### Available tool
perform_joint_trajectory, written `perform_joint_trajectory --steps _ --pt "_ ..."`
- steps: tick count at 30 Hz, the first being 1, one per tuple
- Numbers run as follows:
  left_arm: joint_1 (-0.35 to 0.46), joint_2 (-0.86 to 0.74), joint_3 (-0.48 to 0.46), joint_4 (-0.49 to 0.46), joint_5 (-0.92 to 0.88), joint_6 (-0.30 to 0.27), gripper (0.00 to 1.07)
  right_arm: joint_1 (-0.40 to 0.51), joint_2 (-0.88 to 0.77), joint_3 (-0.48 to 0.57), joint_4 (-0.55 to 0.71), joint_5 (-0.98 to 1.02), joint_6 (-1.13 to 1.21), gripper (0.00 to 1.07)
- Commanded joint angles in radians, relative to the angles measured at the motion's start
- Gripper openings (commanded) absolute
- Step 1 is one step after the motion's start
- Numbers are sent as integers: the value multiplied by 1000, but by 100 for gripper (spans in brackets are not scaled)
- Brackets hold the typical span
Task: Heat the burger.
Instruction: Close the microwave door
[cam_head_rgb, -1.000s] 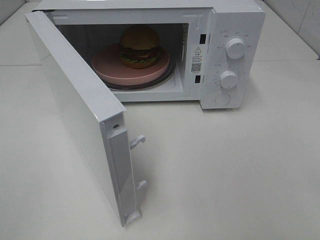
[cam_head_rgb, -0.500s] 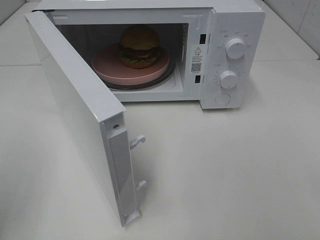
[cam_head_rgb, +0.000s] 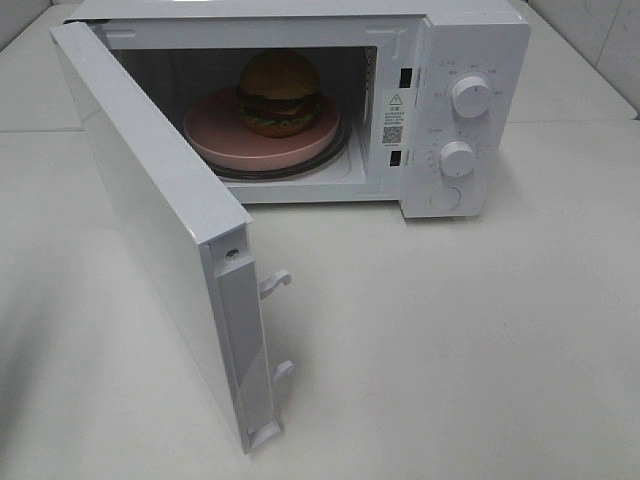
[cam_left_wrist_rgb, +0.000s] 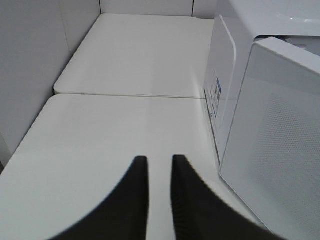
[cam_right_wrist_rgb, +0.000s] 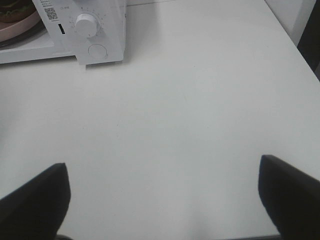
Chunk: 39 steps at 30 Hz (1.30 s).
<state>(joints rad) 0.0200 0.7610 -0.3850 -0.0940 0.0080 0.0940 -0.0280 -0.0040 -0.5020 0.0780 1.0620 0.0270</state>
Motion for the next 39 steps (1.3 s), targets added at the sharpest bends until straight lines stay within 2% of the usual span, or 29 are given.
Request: perform_joint_trajectory --steps 1,6,7,10,11,12,13,14,15,16,17,19,20,22,23,25,28,31,37,39 --pt "0 65 5 16 -128 19 0 -6 -22 1 1 -8 -3 98" --pt "0 141 6 14 -239 7 0 -6 -22 1 1 -8 -3 98" --pt "0 185 6 19 -294 -10 0 -6 -22 1 1 -8 -3 98" --pt "0 246 8 69 -342 -16 0 -6 -22 1 1 -8 -3 98" --pt "0 300 11 127 -376 -45 0 -6 -22 1 1 -8 -3 98" --pt "0 300 11 127 -376 -45 0 -6 -22 1 1 -8 -3 98" --pt "0 324 17 155 -401 -71 0 -6 -22 1 1 -8 -3 98" --pt "0 365 35 207 -477 -154 0 -6 -22 1 1 -8 -3 98" --pt "0 365 35 207 -477 -154 0 -6 -22 1 1 -8 -3 98" --pt "0 385 49 235 -530 -192 0 -6 -22 1 1 -8 -3 98" --pt "0 385 49 235 -530 -192 0 -6 -22 1 1 -8 -3 98" --pt "0 449 100 337 -698 -292 0 -6 -22 1 1 -8 -3 98" --pt "0 449 100 337 -698 -292 0 -6 -22 1 1 -8 -3 98" --pt "0 489 122 418 -788 -346 0 -6 -22 1 1 -8 -3 98" --pt "0 489 122 418 -788 -346 0 -6 -22 1 1 -8 -3 98" --pt "0 528 124 495 -852 -366 0 -6 -22 1 1 -8 -3 98" --pt "0 569 124 549 -903 -373 0 -6 -22 1 1 -8 -3 98" --pt "0 604 124 574 -938 -379 0 -6 -22 1 1 -8 -3 98" --pt "0 709 124 633 -1119 -376 0 -6 -22 1 1 -8 -3 98" --pt "0 752 124 687 -1191 -376 0 -6 -22 1 1 -8 -3 98"
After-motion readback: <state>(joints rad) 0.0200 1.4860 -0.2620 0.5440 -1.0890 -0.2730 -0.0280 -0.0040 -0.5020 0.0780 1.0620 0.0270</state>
